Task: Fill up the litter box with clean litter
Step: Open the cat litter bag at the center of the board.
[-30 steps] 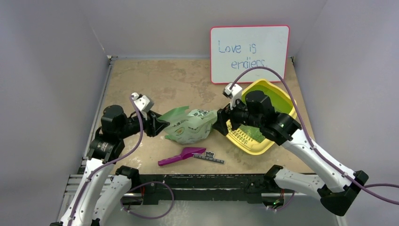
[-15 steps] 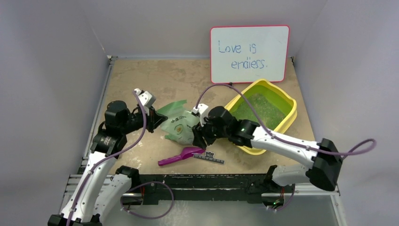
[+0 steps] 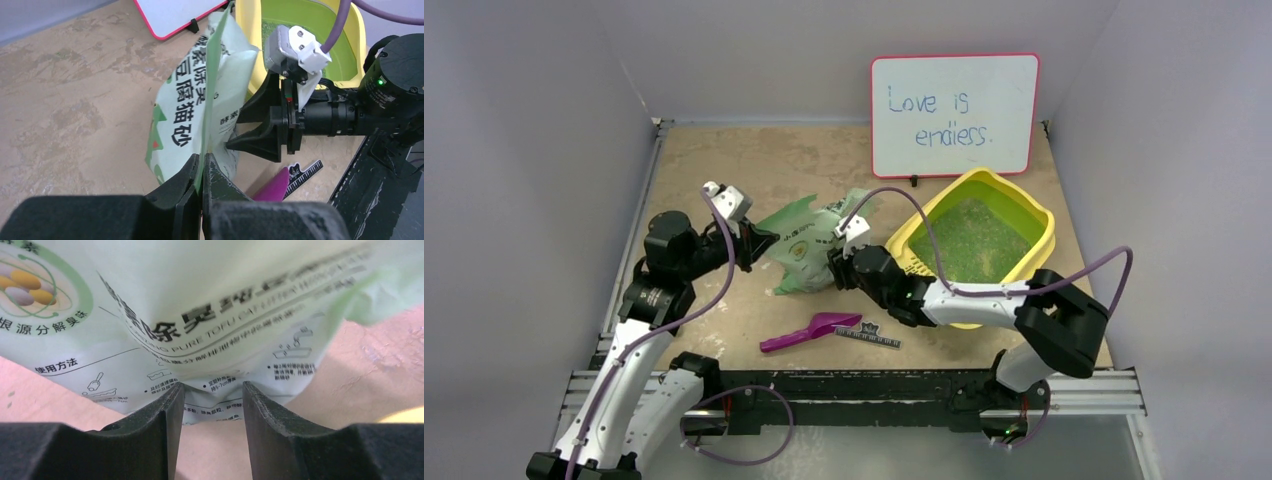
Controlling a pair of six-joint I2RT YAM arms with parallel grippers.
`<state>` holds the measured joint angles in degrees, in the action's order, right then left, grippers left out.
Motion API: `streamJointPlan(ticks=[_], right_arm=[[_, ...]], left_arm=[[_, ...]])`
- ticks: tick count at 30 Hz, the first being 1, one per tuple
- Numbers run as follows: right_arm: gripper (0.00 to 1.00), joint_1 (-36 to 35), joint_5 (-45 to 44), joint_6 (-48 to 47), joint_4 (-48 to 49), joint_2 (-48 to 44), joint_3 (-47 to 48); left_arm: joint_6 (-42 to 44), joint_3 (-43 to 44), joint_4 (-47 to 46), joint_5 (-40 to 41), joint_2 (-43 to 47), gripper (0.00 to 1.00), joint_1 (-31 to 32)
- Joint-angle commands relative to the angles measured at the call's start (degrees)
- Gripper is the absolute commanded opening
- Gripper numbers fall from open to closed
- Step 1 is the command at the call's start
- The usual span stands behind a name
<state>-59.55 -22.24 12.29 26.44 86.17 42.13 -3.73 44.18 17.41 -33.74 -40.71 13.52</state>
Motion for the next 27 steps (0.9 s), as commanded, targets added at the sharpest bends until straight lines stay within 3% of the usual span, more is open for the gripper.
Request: streamJointPlan(ticks=[1, 5, 13, 17, 21, 24, 27], right_arm=[[0.48, 2.5, -8.1, 0.6, 8.5, 1.6, 1.7], [0.55, 2.5, 1.1, 0.0, 8.0, -4.8, -0.7], [0.62, 3.6, -2.6, 2.8, -11.3, -24.4, -3.3], [0.68, 9.4, -1.8, 6.7, -22.3, -30.9, -1.0], [0.83, 17.8, 7.9, 6.2, -28.6, -31.9, 2.6], [0.85, 24.8, 26.0, 1.6, -31.6, -27.0, 7.4], [0.89, 27.0, 39.6, -7.9, -32.3, -20.6, 11.1]], left_arm=[[-1.5, 0.3, -6.1, -1.9, -0.4, 0.0, -0.1], [1.5, 1.1, -1.2, -1.0, -0.3, 0.0, -0.1], [0.0, -1.0, -1.6, -2.2, 1.4, 0.0, -0.1], [0.9, -0.7, 0.0, -5.7, 1.2, 0.0, -0.1], [1.9, 0.4, 1.3, -8.3, 2.0, 0.0, -0.1], [2.8, 1.1, 2.2, -7.4, 2.5, 0.0, -0.1], [3.3, 1.3, 2.7, -7.1, 2.3, 0.0, -0.1]])
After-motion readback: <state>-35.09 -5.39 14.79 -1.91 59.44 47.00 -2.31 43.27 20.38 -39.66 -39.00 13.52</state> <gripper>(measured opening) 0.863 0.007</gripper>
